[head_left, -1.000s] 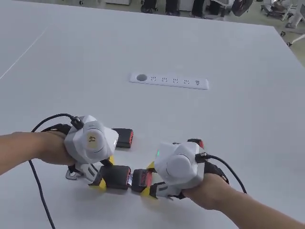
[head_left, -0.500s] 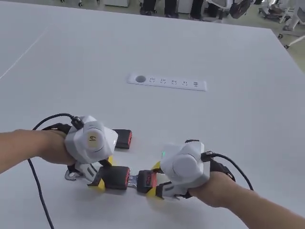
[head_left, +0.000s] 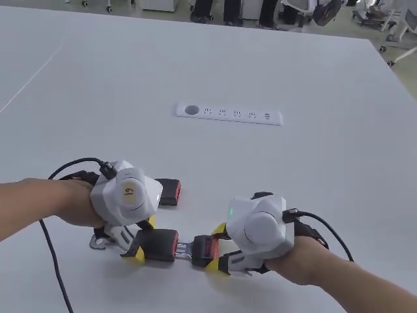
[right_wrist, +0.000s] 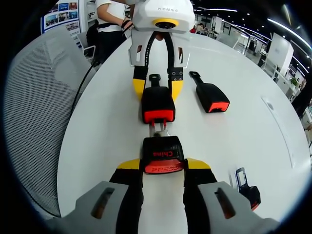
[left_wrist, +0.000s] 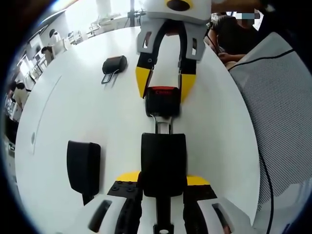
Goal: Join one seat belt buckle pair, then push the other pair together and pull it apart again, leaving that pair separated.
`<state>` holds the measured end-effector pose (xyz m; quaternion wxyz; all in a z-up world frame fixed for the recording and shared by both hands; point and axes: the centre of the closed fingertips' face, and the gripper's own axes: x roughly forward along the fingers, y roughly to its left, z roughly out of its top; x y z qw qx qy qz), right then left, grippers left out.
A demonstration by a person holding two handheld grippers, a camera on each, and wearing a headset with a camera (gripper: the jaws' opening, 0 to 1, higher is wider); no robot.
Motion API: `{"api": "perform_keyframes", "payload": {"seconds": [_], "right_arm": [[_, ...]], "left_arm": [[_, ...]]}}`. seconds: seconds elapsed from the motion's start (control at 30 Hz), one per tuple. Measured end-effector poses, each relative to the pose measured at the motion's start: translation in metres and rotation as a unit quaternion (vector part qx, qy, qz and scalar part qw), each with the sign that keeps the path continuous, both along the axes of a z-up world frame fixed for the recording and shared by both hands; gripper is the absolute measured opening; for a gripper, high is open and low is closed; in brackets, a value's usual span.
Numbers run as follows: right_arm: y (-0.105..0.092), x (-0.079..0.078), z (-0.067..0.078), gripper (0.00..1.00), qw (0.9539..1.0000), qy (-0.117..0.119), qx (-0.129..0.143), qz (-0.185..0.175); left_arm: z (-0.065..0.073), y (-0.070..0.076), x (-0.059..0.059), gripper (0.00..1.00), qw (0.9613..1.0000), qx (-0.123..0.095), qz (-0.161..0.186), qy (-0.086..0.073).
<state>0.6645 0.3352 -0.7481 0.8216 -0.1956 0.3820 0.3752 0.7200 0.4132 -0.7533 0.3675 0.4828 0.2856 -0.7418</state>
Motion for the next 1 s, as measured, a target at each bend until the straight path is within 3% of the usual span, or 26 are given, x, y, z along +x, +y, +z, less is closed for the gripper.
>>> {"api": "perform_keyframes", "payload": {"seconds": [1.0], "right_arm": [[-0.039, -0.026, -0.002, 0.30, 0.9998, 0.016, -0.014, -0.002]], "left_arm": [[-0.001, -0.001, 0.002, 0.32, 1.0000, 0.005, -0.003, 0.000]]}}
